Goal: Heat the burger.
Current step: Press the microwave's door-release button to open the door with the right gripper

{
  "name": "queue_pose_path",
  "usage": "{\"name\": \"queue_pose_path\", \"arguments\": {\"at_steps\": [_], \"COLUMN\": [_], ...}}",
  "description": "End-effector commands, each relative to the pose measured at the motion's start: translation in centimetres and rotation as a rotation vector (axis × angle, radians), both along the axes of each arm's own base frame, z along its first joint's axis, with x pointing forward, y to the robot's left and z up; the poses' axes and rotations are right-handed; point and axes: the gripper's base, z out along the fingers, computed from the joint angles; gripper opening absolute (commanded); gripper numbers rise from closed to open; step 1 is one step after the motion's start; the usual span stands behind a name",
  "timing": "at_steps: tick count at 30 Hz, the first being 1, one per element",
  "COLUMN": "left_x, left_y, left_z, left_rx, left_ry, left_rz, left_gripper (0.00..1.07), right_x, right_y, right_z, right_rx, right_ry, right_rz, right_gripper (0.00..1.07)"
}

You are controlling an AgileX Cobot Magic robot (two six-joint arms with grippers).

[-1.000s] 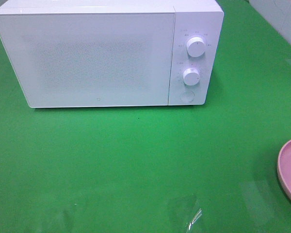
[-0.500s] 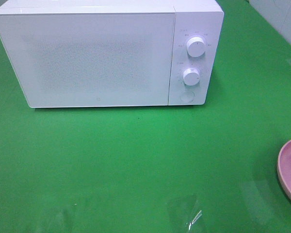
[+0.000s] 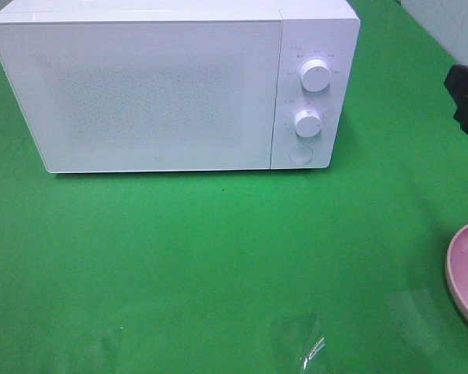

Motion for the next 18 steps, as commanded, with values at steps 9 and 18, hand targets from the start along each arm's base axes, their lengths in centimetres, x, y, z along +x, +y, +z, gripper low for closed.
{"name": "queue_pose_path", "arguments": {"at_steps": [9,18], "left_x": [-0.2,-0.2], "left_y": [-0.1,-0.1], "left_z": [0.1,0.1], "left_rx": [-0.004,-0.004], "left_ry": [-0.032,-0.032], "left_rz": [0.001,0.001], "left_gripper": [1.0,1.0], "right_x": [2.0,1.7], "right_y": [2.5,5.6], "right_z": [-3.6,-5.7], "right_rx": [-0.116,-0.187], "right_ry": [0.027,-0.002], "right_rz": [-0.004,-0.074], "right_gripper": [0.76,0.76]}}
